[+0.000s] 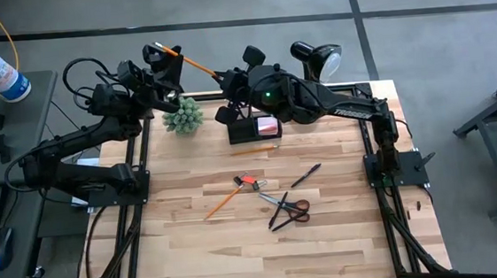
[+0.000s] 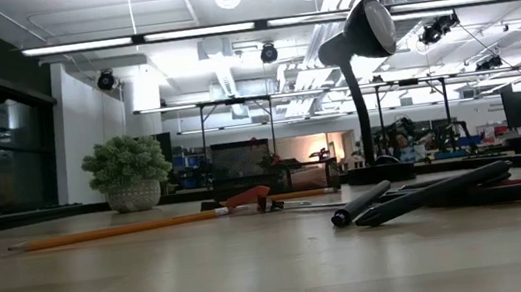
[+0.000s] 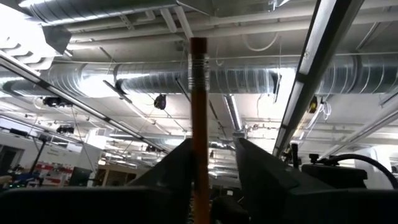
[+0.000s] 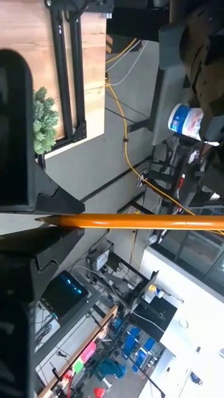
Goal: Pick and place office supplies into organizer
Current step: Put the bottom right yellow pencil into the black desk organizer
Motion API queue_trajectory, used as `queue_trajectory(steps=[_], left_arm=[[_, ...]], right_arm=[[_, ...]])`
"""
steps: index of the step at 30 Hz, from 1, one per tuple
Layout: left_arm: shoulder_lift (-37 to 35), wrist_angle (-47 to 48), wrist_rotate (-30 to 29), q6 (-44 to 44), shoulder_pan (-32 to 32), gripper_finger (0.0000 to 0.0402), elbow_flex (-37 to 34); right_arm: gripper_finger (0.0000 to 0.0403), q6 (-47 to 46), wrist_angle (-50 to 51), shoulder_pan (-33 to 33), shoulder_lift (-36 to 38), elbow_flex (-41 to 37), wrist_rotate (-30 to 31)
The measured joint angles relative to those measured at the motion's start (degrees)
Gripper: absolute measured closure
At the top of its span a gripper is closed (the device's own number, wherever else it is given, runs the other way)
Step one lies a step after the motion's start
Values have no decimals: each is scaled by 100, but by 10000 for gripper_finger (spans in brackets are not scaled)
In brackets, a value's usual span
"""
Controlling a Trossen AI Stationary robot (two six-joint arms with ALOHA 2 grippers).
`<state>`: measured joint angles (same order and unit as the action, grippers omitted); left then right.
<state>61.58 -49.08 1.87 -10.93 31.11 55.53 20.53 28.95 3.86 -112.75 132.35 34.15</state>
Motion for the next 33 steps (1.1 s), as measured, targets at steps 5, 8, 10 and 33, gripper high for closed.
queue_trajectory(steps=[5,8,10,33], left_arm=[[0,-2,2,44,2,383,0],[2,16,0,65,2,387,0],[2,38,2,82,2,374,0],[-2,135,262,560,2,397,2]], right_arm=[[391,-4,26,0,0,0,-4],[391,-3,106,0,0,0,-9],[391,-18,148,0,0,0,-8],[294,231,289,23,-4,0,475]])
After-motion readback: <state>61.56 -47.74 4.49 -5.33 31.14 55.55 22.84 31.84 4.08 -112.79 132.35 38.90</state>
